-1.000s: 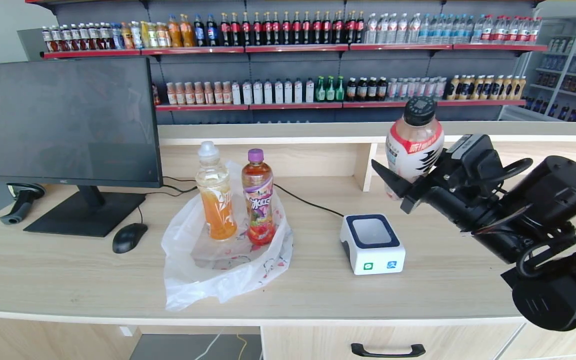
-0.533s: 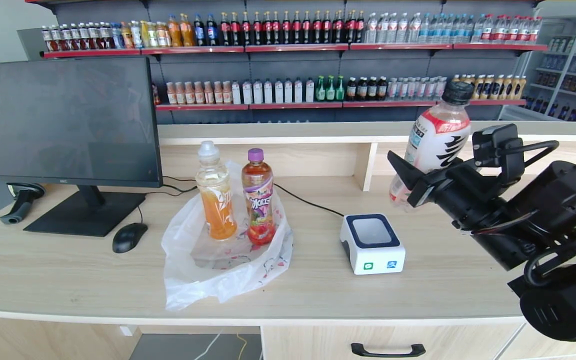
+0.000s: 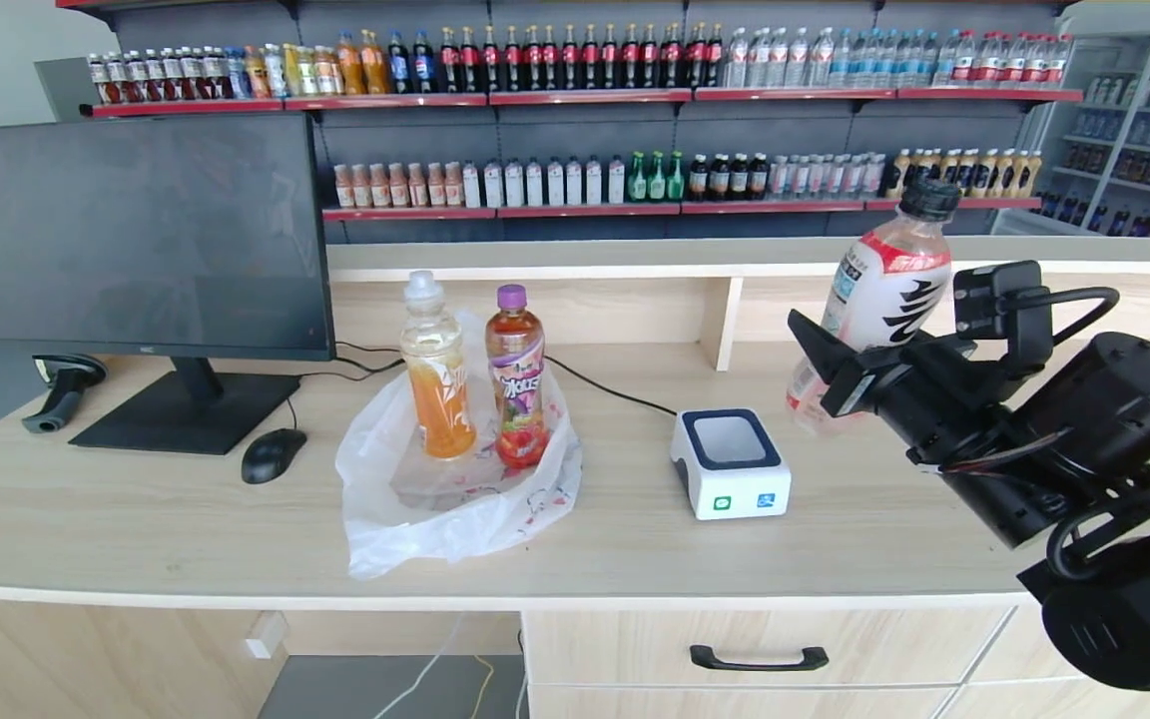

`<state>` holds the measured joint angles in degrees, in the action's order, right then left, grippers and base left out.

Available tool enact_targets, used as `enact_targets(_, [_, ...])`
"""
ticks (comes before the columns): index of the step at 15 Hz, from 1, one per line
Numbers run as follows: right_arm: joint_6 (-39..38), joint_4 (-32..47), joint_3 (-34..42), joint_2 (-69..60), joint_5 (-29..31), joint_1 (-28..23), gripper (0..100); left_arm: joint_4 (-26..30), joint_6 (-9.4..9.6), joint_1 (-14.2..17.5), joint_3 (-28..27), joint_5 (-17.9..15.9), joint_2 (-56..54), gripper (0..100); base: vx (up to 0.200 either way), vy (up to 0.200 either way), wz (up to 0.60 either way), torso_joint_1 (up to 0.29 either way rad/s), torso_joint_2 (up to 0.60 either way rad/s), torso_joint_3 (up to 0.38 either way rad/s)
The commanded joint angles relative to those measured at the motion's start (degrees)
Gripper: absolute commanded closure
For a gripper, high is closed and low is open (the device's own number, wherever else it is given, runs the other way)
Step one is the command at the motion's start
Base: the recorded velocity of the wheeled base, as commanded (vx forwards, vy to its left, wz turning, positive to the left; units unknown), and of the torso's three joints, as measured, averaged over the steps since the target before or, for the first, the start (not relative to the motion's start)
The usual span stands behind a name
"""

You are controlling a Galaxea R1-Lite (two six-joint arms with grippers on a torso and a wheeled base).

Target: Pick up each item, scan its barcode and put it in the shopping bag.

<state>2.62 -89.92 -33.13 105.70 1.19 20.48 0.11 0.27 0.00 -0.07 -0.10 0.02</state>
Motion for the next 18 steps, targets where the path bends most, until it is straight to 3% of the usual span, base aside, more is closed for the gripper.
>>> enact_targets(1, [-0.5, -0.1, -0.2, 0.7, -0.1, -0.3, 100, 0.0, -0.09, 0.0, 0.0, 0.0, 0.0, 0, 0.0, 0.2, 0.0, -0.007, 0.0, 0.007])
enact_targets(11, [-1.1, -0.1, 2.5, -0.7, 0.0, -0.4, 100, 0.0, -0.09, 0.0, 0.0, 0.0, 0.0, 0, 0.0, 0.2, 0.0, 0.002, 0.0, 0.001])
enact_targets(15, [-1.1, -0.1, 3.2, -0.8, 0.0, -0.4, 100, 0.0, 0.0, 0.0, 0.0, 0.0, 0.0, 0, 0.0, 0.0, 0.0, 0.0, 0.0, 0.0])
enact_targets(18, [-1.1, -0.1, 3.2, -1.6, 0.0, -0.3, 100, 0.0, 0.0, 0.0, 0.1, 0.0, 0.0, 0, 0.0, 0.0, 0.6, -0.001, 0.0, 0.004])
